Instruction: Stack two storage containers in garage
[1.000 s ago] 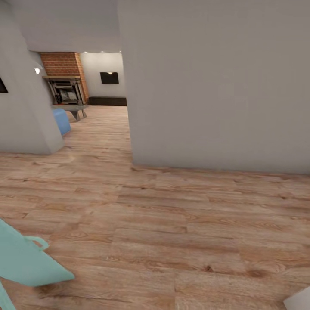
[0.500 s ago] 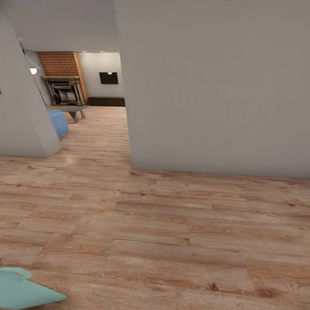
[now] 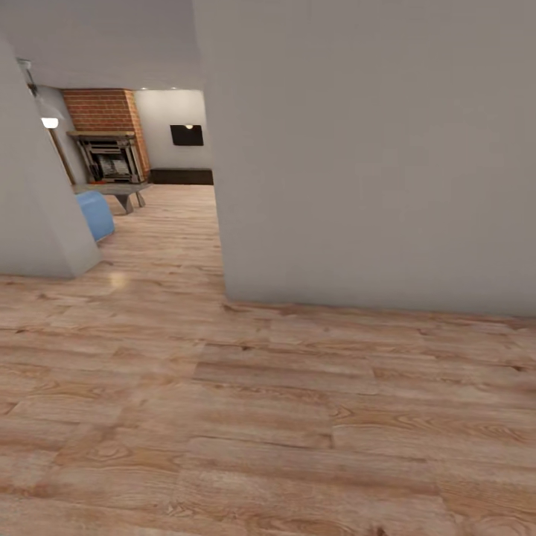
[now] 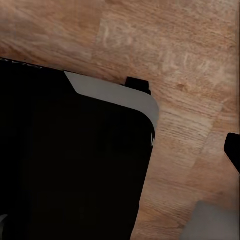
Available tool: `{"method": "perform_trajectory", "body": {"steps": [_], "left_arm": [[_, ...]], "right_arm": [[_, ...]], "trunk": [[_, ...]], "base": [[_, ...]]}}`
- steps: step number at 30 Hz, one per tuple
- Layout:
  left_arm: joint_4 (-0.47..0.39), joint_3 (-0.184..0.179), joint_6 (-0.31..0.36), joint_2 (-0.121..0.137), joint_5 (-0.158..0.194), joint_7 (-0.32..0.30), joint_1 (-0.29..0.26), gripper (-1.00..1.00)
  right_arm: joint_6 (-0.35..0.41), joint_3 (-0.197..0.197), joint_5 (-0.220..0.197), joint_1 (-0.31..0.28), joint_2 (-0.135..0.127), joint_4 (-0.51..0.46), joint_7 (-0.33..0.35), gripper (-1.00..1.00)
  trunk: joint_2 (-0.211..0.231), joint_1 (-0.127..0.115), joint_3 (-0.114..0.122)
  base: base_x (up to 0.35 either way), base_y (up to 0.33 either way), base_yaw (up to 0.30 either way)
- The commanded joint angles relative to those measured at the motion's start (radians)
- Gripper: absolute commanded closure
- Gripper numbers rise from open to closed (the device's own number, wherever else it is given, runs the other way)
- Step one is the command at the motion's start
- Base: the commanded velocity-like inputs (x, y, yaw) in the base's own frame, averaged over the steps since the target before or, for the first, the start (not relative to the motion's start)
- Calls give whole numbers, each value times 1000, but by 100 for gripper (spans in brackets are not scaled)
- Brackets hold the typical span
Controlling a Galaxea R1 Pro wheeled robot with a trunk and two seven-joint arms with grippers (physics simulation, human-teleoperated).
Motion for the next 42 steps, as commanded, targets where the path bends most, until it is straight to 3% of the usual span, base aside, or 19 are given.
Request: {"method": "perform_trajectory", "body": {"steps": [1,10,42], "left_arm": [[0,4,3,0,5,1,-1,-100],[-1,4,3,0,4,1,-1,-100],[0,4,3,0,4,1,0,-100]], "right_arm": [[-5,8,-10,-1,1,3,4,-100],[-5,7,-11,-1,1,3,4,-100],[-6,8,-10,-2,1,3,4,-100]], "trunk": [[-1,1,-1],[-1,1,-1],[-1,1,-1]], "base": [[322,0,0],[322,0,49],[322,0,266]]}}
